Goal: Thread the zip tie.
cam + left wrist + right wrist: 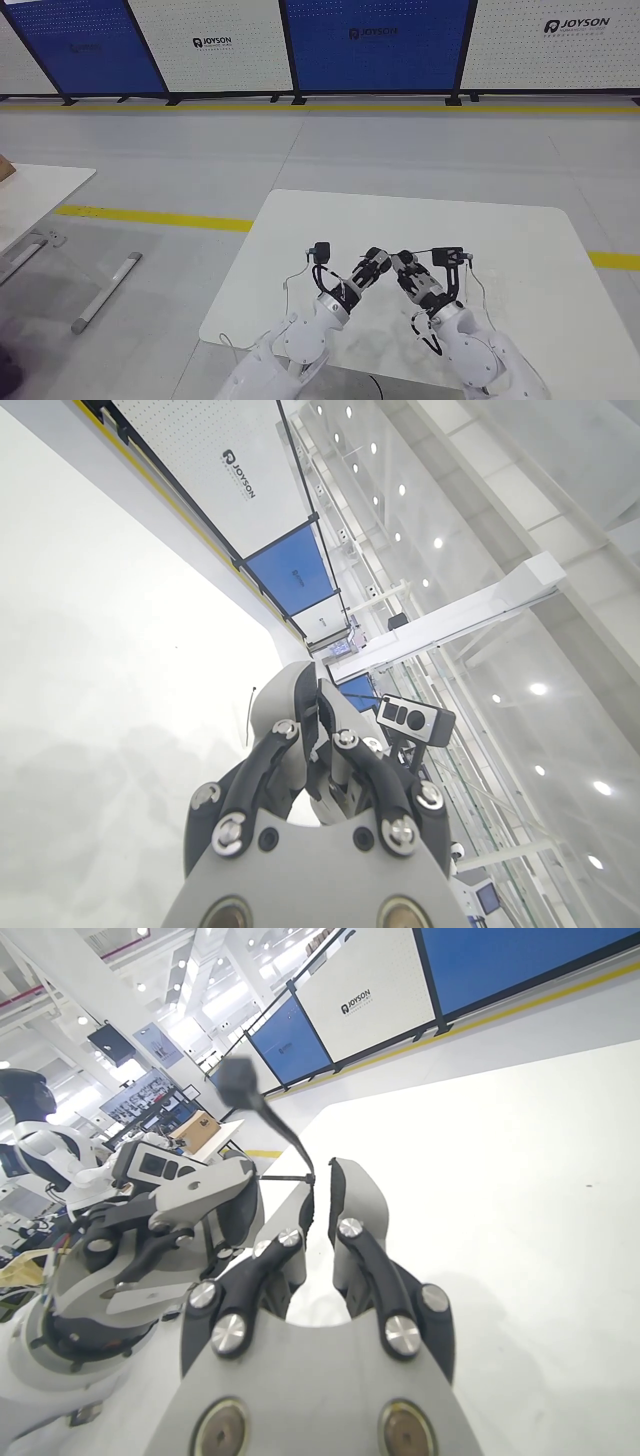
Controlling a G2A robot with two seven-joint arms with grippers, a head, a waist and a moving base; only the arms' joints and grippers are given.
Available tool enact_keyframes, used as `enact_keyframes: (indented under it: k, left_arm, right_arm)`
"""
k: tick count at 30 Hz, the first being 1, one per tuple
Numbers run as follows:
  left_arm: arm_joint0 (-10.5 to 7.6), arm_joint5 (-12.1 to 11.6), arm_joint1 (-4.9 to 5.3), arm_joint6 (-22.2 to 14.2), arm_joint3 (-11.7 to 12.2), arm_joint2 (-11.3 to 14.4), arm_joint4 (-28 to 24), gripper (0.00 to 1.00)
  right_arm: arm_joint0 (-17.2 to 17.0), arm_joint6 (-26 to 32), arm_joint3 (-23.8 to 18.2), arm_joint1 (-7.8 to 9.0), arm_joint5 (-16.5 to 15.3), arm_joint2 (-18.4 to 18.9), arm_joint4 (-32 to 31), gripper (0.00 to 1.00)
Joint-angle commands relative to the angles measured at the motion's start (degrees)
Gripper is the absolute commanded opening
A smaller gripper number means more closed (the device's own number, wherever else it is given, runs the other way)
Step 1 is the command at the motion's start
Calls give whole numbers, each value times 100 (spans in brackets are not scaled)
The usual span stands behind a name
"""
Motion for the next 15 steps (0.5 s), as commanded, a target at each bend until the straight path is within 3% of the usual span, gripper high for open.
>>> enact_keyframes:
  k: [1, 7, 9, 11, 15]
  left_arm:
    - [-6, 10, -2, -4, 3, 2, -1, 0]
    - [-21, 30, -4, -10, 4, 6, 12, 0]
    - [-23, 35, -5, -7, 3, 9, 19, 0]
    - [-25, 35, -6, -9, 4, 12, 22, 0]
    - [-27, 21, -9, -11, 6, 13, 4, 0]
  right_arm:
    - [3, 4, -7, 1, 5, 0, -1, 17]
    - [-2, -8, -43, 4, -8, 10, 14, 18]
    - [-4, -35, -49, 4, -17, 16, 23, 13]
    - [-7, -59, -48, 4, -20, 18, 28, 2]
    - [6, -68, -18, 1, 12, 23, 53, 0]
